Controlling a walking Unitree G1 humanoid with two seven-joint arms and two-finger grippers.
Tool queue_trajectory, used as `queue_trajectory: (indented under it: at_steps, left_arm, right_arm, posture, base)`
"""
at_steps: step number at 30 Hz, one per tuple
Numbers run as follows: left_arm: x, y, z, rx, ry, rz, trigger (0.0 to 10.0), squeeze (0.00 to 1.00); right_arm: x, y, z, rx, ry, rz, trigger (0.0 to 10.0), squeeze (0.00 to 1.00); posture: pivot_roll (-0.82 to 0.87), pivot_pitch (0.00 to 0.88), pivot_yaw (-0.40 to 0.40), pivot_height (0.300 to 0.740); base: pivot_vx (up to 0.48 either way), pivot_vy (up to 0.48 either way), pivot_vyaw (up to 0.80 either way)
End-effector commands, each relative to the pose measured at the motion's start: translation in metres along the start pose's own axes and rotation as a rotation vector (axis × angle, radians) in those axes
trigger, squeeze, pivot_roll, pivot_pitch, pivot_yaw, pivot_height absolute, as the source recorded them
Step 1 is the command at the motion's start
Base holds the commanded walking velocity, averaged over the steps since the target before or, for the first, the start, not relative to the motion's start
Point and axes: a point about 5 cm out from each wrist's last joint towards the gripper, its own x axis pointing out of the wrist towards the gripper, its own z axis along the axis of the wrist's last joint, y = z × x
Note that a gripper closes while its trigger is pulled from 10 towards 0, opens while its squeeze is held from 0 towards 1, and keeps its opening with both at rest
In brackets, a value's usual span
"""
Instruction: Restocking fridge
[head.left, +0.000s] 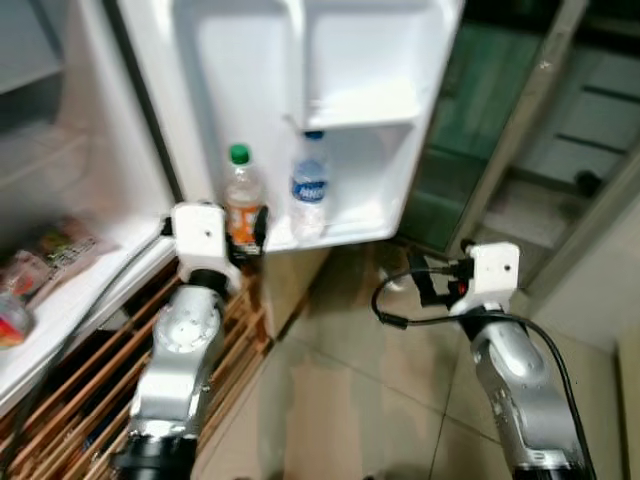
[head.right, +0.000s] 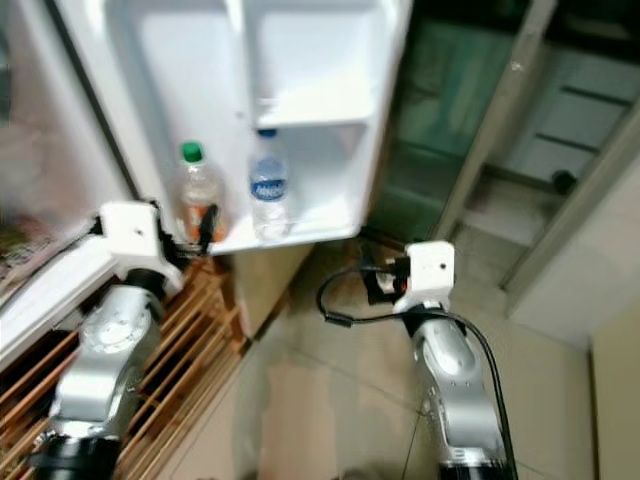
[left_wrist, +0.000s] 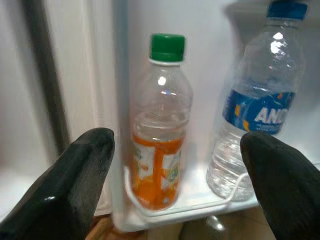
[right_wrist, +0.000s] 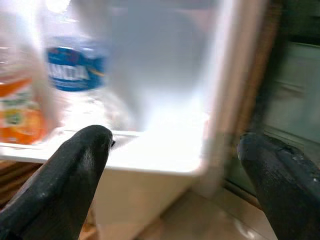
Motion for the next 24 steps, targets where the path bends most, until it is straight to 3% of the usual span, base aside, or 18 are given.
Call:
queue_trajectory:
  at_steps: [1, 6, 10, 24]
  left_arm:
    - [0.005, 0.003, 0.009, -0.005, -0.017, -0.004, 10.0, 0.0]
    - [0.009, 0.013, 0.011, -0.028, -0.024, 0.029, 10.0, 0.0]
    - [0.011, 0.01, 0.015, -0.039, -0.057, 0.029, 10.0, 0.0]
    - [0.01, 0.016, 0.008, -0.031, -0.045, 0.054, 10.0, 0.0]
  right_arm:
    - [0.004, -0.008, 0.003, -0.021, -0.021, -0.016, 10.0, 0.22]
    - [0.009, -0.012, 0.003, -0.022, -0.032, -0.025, 10.0, 0.22]
    - [0.01, -0.01, 0.002, -0.027, -0.043, -0.015, 10.0, 0.22]
    - [-0.005, -0.011, -0.007, -0.081, -0.043, 0.018, 10.0, 0.23]
  posture:
    - [-0.22, 0.0, 0.022, 0.74]
    - [-0.22, 0.0, 0.023, 0.74]
    - [-0.21, 0.0, 0.02, 0.74]
    - [-0.23, 0.0, 0.03, 0.74]
  base:
    - [0.0, -0.465, 0.77]
    - [0.0, -0.469, 0.77]
    - [0.0, -0.472, 0.77]
    - [0.0, -0.472, 0.77]
